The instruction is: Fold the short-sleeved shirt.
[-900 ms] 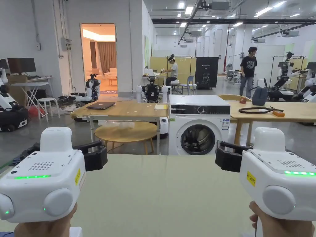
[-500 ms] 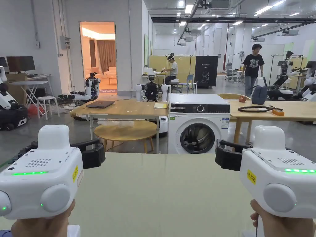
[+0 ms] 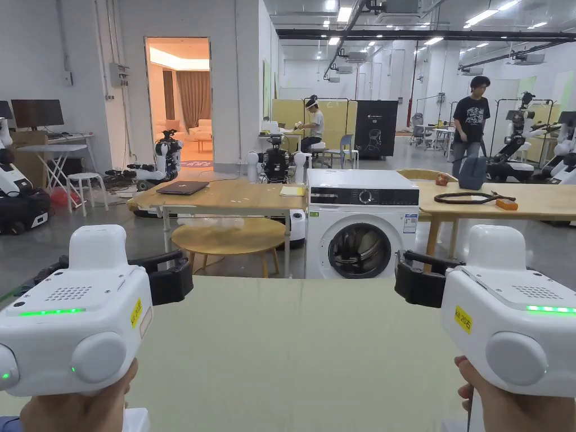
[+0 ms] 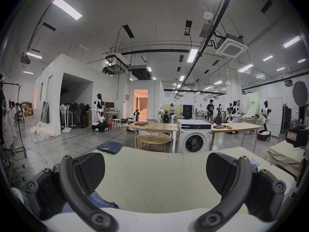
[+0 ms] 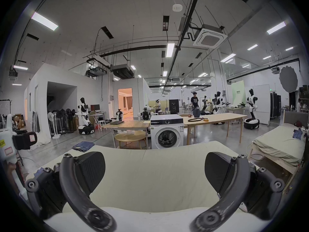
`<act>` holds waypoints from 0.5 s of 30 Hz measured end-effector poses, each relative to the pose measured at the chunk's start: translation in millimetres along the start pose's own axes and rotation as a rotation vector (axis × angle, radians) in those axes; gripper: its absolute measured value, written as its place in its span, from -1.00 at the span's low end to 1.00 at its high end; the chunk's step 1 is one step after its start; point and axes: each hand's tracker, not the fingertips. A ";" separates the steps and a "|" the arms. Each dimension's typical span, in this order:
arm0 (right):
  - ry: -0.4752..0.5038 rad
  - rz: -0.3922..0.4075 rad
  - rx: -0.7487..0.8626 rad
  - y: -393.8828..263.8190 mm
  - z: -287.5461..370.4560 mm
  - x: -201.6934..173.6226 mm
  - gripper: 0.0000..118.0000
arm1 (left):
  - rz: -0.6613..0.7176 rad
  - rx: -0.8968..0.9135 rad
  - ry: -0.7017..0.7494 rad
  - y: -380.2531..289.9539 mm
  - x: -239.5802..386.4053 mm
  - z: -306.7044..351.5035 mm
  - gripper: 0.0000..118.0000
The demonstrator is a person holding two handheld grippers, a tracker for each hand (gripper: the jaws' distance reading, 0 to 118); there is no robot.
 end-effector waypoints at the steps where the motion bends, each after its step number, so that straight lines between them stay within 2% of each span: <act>1: 0.001 0.003 0.001 0.0 0.0 -0.2 1.00 | -0.004 -0.002 0.000 0.2 1.0 0.2 1.00; 15: -0.015 0.031 -0.001 0.1 0.6 -1.6 1.00 | -0.001 -0.008 0.010 -1.5 2.7 -2.2 1.00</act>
